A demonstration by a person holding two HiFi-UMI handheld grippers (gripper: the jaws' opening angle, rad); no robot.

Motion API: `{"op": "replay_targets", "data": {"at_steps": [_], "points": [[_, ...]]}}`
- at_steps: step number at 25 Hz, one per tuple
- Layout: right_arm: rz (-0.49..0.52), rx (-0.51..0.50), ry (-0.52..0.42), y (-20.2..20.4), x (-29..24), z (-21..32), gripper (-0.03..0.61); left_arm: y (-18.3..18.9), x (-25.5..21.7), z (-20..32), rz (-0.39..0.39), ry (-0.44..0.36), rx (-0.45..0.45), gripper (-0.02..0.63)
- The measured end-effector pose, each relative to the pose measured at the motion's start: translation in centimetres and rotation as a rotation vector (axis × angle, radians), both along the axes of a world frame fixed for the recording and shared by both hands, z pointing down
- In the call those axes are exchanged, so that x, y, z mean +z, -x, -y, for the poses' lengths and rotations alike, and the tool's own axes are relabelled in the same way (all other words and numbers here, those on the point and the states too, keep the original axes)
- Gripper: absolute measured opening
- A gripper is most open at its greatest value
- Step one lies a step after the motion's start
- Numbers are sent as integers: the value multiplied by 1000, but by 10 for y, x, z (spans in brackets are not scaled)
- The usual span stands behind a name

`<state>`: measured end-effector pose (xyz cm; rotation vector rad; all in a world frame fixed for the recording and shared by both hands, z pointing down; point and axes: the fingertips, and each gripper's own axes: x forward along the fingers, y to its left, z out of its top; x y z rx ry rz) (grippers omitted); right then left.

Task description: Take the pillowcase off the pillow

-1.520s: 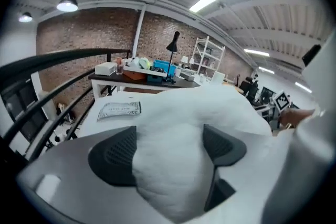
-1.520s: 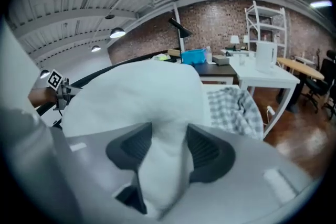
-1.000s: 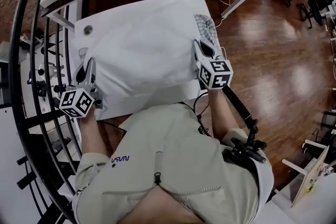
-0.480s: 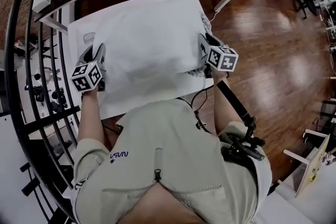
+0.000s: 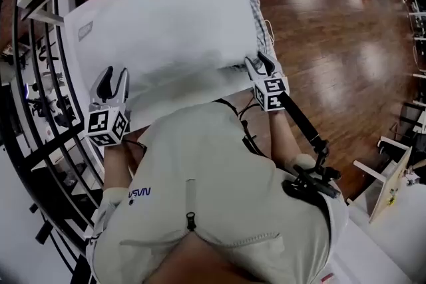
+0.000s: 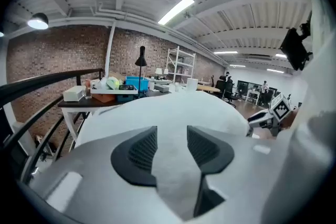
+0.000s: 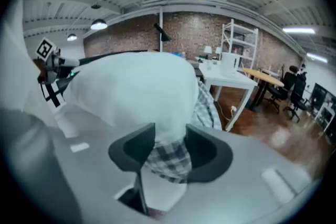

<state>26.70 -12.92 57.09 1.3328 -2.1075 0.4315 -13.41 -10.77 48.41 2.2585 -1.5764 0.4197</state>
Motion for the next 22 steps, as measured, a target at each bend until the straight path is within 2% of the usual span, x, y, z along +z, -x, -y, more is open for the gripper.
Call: {"op": "replay_targets", "data": {"at_steps": [3, 6, 10, 13, 16, 19, 20, 22], "points": [[-98, 0, 46, -14, 29, -7, 175, -14, 13, -3, 5, 23, 31, 183], [-124, 0, 64, -25, 45, -11, 175, -6, 32, -2, 20, 59, 20, 183], [-82, -53, 55, -16, 29, -12, 175, 15, 63, 9, -5, 113, 1, 155], [-7, -86, 55, -13, 22, -12, 185, 31, 69, 29, -87, 144, -29, 96], [26, -100, 73, -16, 26, -16, 195, 45, 61, 47, -151, 141, -69, 60], [-35, -122, 130, -26, 53, -27, 195, 50, 58, 55, -161, 118, -95, 61], [-54, -114, 142, -29, 62, -29, 187, 51, 58, 55, -165, 109, -105, 61], [-90, -77, 140, -30, 76, -24, 122, 50, 56, 53, -170, 95, -115, 63]]}}
